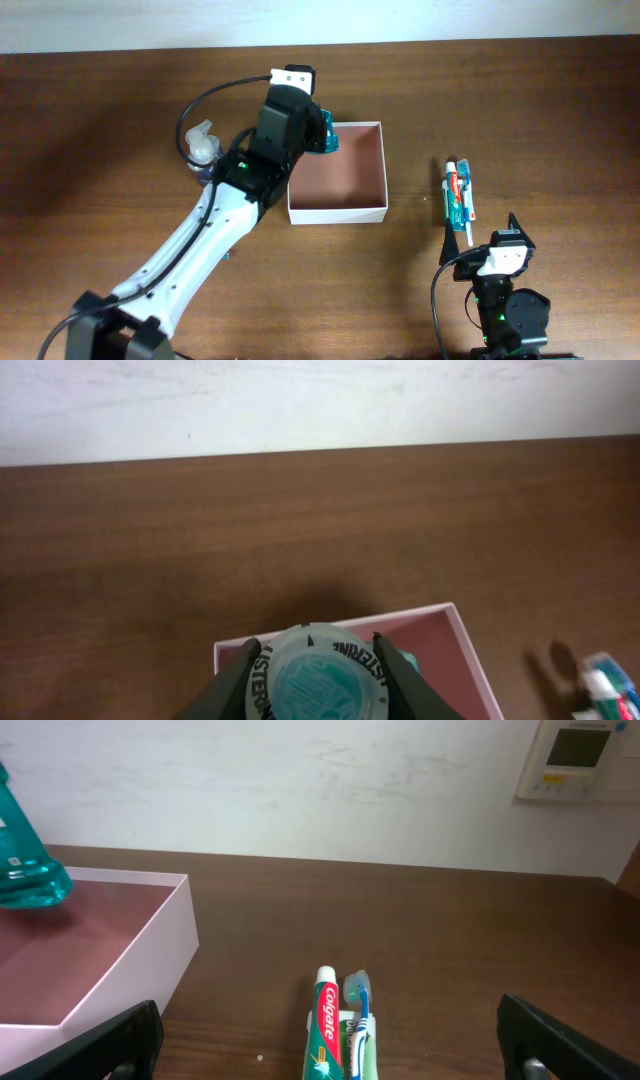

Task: Pack container
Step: 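Lift the Listerine bottle and carry it into the box's back-left corner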

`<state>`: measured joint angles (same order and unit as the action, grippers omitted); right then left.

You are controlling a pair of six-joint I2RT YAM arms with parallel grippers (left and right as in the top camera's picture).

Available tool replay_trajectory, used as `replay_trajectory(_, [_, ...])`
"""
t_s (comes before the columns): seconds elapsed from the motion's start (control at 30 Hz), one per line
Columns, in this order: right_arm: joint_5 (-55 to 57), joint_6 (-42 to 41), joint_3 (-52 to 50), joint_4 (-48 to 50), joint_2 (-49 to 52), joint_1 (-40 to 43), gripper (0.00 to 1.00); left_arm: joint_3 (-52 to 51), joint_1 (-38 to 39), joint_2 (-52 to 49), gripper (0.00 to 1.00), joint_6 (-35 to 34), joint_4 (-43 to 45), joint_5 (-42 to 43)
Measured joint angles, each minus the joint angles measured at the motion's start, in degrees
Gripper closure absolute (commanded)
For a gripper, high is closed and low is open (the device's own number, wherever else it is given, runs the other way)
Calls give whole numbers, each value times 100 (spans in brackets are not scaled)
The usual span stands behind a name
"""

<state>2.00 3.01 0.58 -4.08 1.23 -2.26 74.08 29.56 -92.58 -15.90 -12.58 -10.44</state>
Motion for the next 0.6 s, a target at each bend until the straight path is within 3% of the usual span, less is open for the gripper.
replay_trajectory(0.6, [0, 4, 0, 0, 0, 0, 1, 0, 0, -544, 81, -2, 407, -431])
